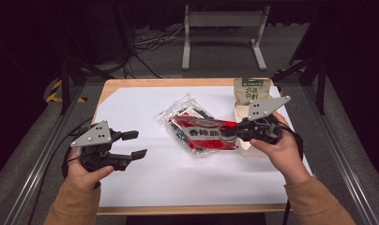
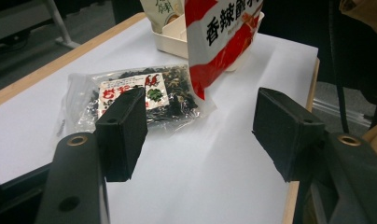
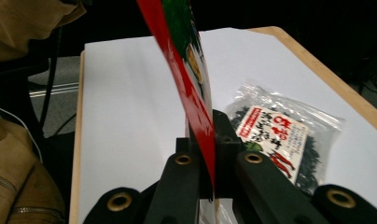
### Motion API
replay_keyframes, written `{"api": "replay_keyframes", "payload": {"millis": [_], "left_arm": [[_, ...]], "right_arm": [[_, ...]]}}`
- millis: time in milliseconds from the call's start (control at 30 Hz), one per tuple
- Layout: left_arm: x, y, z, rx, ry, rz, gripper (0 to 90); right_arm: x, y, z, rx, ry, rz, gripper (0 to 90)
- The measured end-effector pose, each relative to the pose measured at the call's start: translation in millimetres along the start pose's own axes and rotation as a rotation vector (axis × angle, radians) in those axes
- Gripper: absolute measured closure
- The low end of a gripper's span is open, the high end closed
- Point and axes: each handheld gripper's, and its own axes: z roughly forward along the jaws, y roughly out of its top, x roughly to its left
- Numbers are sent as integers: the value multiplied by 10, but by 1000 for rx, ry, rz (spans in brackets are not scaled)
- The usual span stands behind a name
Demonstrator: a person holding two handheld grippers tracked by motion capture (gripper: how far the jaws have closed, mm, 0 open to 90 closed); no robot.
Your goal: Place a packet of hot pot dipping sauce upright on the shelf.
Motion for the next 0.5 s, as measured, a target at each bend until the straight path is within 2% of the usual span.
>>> {"api": "replay_keyframes", "payload": {"millis": [167,500], "left_arm": [[68,-53,17,10,18,-23,344],[129,-99,33,34,57,-35,332]], "right_arm": [[-63,12,-119,1,-40,3,894],[-229,-20,-293,-5,-103,25,895]]}}
